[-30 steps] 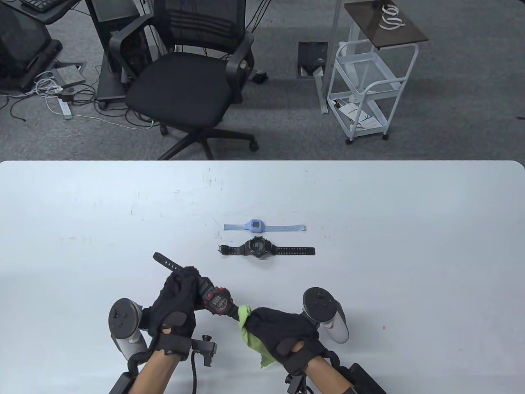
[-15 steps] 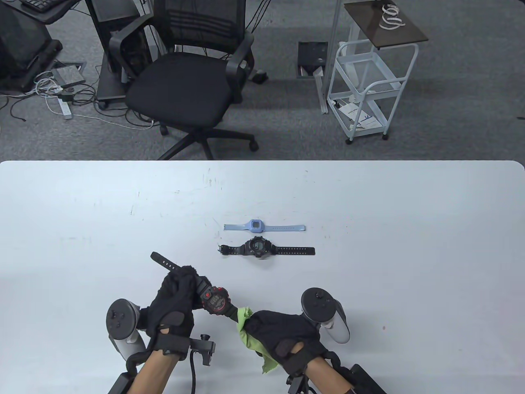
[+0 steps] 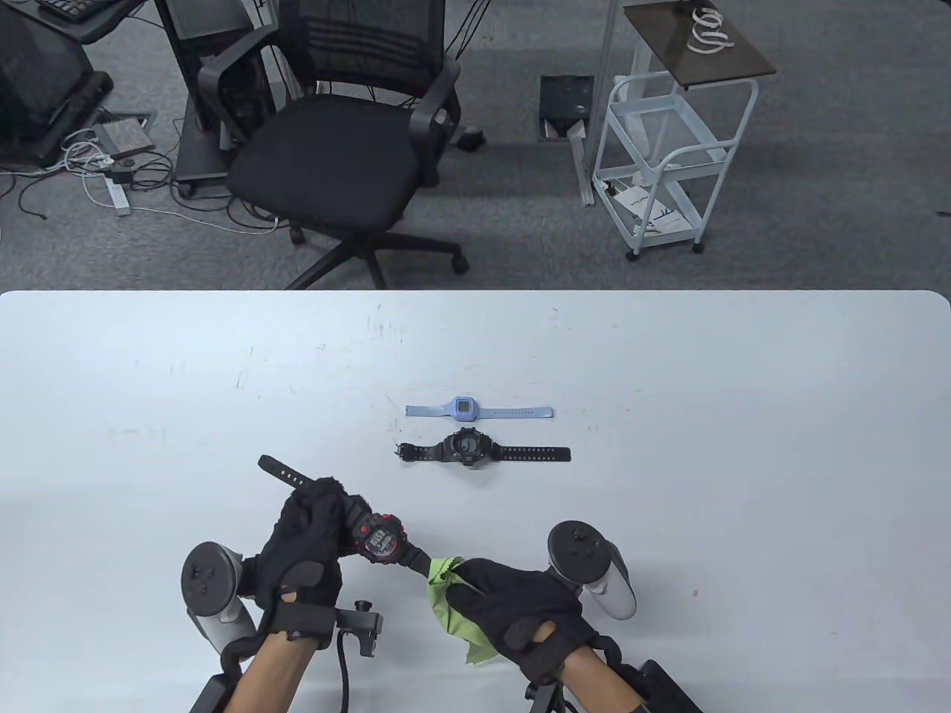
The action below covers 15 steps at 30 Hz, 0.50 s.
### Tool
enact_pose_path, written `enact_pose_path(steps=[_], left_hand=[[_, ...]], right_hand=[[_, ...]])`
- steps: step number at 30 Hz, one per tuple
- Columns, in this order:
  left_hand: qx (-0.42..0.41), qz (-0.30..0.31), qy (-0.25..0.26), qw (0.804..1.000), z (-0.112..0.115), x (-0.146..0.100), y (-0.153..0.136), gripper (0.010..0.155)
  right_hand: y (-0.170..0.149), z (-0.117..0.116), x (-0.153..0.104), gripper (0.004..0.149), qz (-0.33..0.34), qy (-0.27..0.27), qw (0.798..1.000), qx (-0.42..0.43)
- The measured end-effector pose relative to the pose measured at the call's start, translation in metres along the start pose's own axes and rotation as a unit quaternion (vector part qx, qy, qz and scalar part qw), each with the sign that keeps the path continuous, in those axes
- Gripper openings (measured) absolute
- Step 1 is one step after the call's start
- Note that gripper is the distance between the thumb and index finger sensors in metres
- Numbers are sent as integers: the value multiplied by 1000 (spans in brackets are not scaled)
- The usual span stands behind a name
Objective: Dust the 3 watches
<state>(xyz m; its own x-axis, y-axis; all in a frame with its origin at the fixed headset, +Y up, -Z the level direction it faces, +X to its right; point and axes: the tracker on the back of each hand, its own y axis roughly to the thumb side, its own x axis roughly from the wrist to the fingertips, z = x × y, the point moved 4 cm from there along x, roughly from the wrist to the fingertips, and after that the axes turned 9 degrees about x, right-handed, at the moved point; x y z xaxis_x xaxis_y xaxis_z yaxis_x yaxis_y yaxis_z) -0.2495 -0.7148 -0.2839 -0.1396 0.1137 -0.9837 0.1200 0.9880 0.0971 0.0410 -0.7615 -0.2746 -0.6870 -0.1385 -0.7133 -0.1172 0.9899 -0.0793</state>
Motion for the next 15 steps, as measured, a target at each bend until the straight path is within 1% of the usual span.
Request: enact_pose_path(steps=[3, 7, 10, 12, 14, 15], left_hand=[[0, 0, 5, 1000, -3, 0, 0, 46], [-5, -2, 20, 1000, -12, 2, 0, 46], [-8, -7, 26, 1000, -16, 2, -2, 46], [-10, -7, 29, 1000, -18, 2, -2, 46], [-8, -4, 37, 999, -22, 3, 0, 46], [-7, -3, 39, 999, -23, 3, 0, 46]], right_hand=[[-1, 3, -2, 43, -5, -15, 1000, -4], [-5, 1, -2, 42, -8, 6, 1000, 2], [-5, 1, -1, 42, -7, 5, 1000, -11], [-2, 1, -2, 42, -4, -7, 999, -42], [6, 1, -4, 42, 3, -19, 993, -119], [11, 0, -4, 42, 5, -21, 986, -166]])
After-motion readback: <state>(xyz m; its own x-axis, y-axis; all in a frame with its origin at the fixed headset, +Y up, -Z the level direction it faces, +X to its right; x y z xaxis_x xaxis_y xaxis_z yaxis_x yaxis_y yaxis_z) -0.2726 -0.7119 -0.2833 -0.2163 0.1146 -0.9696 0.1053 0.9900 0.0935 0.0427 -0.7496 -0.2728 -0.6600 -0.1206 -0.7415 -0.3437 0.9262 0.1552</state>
